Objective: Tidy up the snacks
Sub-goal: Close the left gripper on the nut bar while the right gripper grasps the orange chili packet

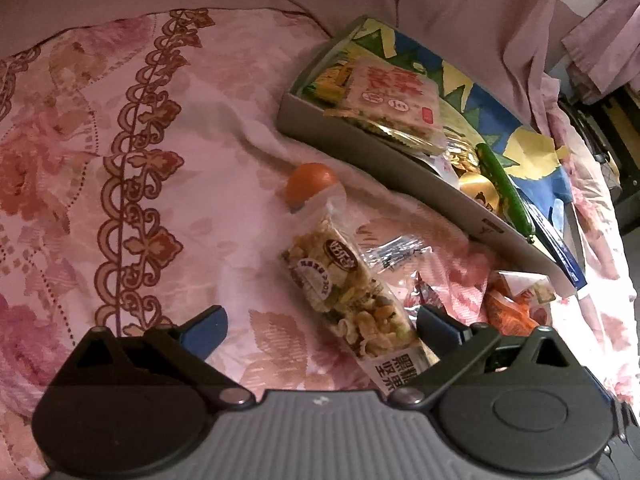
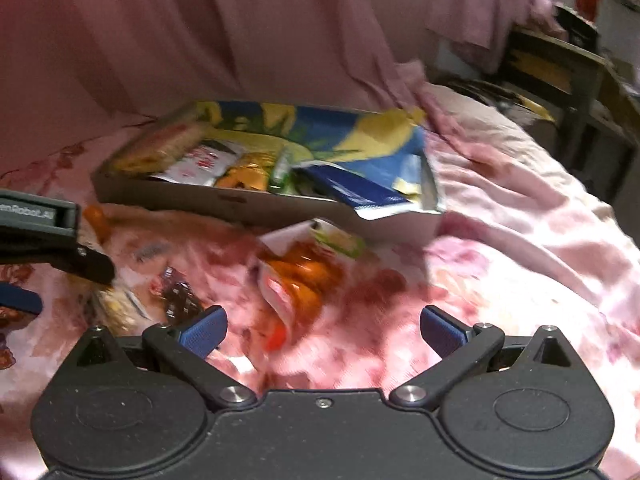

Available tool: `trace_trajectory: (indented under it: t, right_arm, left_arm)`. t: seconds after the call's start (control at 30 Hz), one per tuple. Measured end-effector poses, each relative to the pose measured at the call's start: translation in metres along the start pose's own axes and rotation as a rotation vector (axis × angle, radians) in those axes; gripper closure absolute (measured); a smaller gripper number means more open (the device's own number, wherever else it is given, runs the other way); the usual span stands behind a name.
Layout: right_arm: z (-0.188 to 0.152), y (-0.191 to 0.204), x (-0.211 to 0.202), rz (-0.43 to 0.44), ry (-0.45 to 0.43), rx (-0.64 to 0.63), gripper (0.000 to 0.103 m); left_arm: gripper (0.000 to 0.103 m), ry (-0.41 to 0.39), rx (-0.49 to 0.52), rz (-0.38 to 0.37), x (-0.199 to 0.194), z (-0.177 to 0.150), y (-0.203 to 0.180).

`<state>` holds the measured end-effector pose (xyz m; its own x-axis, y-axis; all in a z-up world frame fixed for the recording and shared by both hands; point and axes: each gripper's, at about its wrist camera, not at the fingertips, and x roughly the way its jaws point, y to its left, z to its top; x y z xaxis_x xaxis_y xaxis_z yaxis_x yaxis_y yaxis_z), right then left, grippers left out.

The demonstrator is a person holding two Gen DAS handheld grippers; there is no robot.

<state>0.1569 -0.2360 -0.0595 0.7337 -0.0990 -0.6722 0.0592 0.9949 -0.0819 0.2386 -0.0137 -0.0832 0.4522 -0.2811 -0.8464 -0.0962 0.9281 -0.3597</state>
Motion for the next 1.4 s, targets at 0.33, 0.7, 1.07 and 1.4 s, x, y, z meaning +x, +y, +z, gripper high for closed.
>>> trace_trajectory:
  t: [0.33, 0.7, 1.07, 1.4]
  right_arm:
    - [0.009, -0.025, 0.038, 0.133, 0.055, 0.238, 0.019]
    - [0.009, -0.028, 0.055, 0.186, 0.057, 0.278, 0.039]
    - [0.007, -0.012, 0.049, 0.164, 0.063, 0.193, 0.056]
    - [0.006, 0.0, 0.031, 0.191, 0.07, 0.189, 0.057]
  left_arm:
    - [0.032, -0.012, 0.036, -0.099, -0.002, -0.001, -0.008]
    - [0.043, 0.0, 0.086, -0.162, 0.004, -0.007, -0.019]
    - [0.049, -0.008, 0.123, -0.161, 0.001, -0.011, -0.026]
    - [0.049, -0.039, 0.089, -0.194, -0.011, -0.011, -0.024]
